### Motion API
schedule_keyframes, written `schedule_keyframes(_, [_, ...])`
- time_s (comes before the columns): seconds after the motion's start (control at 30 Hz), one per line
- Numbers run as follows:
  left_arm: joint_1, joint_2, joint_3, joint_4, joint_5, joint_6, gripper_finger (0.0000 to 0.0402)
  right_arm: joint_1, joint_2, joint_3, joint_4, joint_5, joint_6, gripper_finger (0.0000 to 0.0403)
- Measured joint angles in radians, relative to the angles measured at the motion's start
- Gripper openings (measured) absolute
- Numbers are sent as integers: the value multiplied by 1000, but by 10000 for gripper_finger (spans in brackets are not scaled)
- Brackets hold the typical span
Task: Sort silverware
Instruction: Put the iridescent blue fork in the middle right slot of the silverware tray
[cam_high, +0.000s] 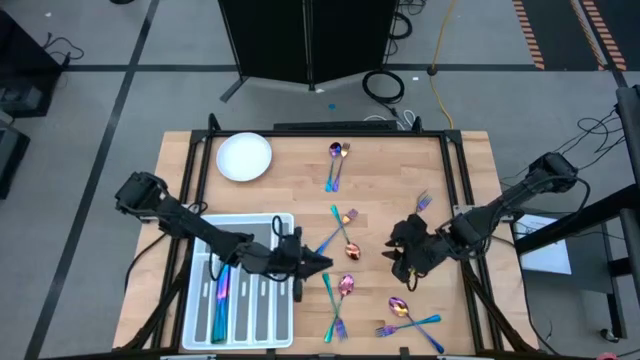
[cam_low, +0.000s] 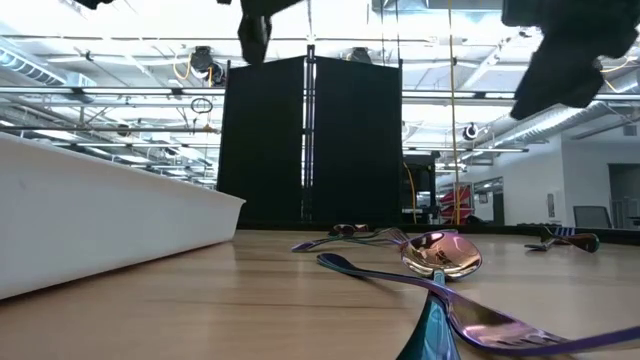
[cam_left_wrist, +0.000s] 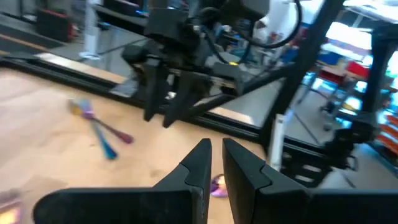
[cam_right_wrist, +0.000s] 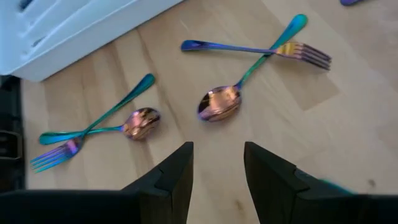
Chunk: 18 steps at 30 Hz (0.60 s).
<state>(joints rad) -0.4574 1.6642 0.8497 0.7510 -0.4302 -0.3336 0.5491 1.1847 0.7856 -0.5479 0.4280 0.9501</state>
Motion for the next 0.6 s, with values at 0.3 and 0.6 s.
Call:
schedule_keyframes(0.3, [-79,44,138,-125,0,29,40,179,1,0,0,125,162,130])
schedule_keyframes(0.6, [-55,163,268,-195,-12,27,40,278,1,0,-1,208,239,130])
